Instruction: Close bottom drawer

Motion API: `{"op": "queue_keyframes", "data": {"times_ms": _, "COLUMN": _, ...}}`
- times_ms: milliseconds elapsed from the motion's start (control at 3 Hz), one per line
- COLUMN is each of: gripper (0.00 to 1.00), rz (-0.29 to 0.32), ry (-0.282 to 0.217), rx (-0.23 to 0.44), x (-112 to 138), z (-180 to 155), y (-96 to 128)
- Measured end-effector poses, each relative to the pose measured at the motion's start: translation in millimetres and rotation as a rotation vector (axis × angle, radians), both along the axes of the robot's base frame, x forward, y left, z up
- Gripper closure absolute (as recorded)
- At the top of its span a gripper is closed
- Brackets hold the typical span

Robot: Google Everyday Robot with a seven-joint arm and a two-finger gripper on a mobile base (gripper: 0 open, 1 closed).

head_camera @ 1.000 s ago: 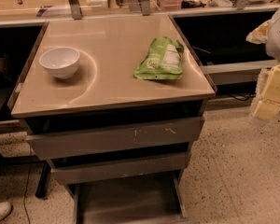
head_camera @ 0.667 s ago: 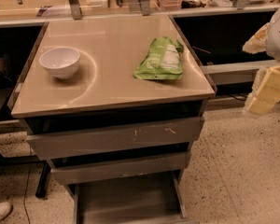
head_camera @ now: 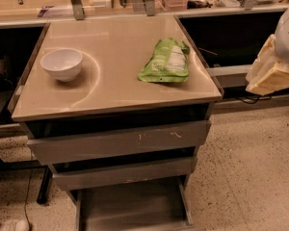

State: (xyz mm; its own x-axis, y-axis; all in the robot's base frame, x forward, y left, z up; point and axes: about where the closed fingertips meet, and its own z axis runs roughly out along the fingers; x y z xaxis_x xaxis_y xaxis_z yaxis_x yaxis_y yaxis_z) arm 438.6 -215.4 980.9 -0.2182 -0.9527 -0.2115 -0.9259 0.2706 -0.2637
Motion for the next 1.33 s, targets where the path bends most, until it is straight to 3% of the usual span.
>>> {"op": "queue_keyframes", "data": {"times_ms": 333, "gripper": 0.87, "rz": 0.0, "ry": 0.0, "rx": 0.0, "x": 0.0, "z": 0.0, "y": 0.0}}
{"op": "queue_keyframes", "data": {"times_ms": 667, "gripper": 1.0, "rz": 0.0, "ry": 0.0, "rx": 0.0, "x": 0.0, "z": 0.0, "y": 0.0}}
{"op": "queue_keyframes", "data": {"times_ms": 1000, "gripper": 1.0, "rz": -0.006, "ry": 0.033, "rx": -0.006, "x": -18.2, "z": -21.5, "y": -1.6}}
{"op": "queue_keyframes", "data": {"times_ms": 1333, "gripper": 1.0, "rz": -0.034, "ry": 0.108, "rx": 0.023, "x": -59.6, "z": -68.2, "y": 1.4}}
